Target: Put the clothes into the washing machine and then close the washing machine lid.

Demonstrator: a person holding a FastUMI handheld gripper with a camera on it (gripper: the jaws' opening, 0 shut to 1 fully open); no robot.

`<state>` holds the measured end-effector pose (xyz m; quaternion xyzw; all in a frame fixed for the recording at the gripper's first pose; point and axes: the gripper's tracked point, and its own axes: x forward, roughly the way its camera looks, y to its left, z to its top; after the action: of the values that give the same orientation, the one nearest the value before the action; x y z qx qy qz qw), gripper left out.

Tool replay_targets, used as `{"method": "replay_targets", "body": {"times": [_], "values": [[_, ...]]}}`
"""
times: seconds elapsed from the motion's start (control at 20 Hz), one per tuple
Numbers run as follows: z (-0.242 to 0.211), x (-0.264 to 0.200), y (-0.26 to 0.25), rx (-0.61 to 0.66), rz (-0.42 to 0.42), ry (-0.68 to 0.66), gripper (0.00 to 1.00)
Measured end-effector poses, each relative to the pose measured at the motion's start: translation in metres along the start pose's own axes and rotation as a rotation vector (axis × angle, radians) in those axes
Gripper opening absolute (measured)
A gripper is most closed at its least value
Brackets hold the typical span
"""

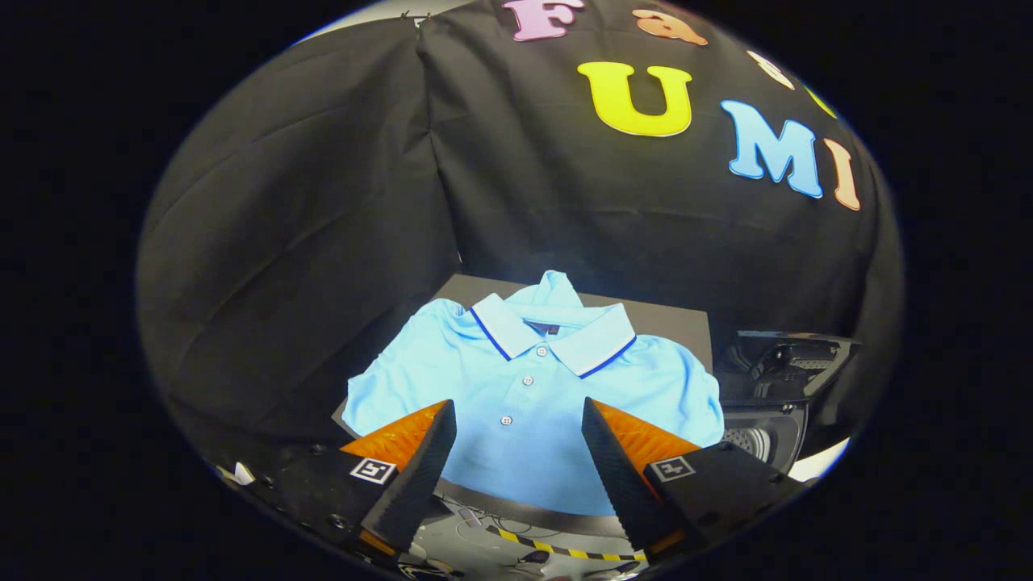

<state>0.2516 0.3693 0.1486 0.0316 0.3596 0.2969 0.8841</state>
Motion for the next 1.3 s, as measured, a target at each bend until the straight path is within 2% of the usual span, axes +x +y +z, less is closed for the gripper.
{"method": "replay_targets", "body": {"times": [0.5,0.8,0.85,0.9,1.05,1.15,1.3], "values": [[-0.036,0.049,-0.001,-0.129,-0.123,0.118,0.99],[-0.041,0.057,-0.001,-0.11,-0.08,0.133,0.97],[-0.041,0.057,-0.002,-0.109,-0.072,0.146,0.93],[-0.041,0.058,-0.003,-0.122,-0.059,0.148,0.87],[-0.036,0.065,-0.007,-0.158,-0.029,0.147,0.36],[-0.036,0.059,-0.008,-0.134,-0.02,0.155,0.02],[-0.033,0.056,-0.007,-0.104,0.006,0.155,0.02]]}}
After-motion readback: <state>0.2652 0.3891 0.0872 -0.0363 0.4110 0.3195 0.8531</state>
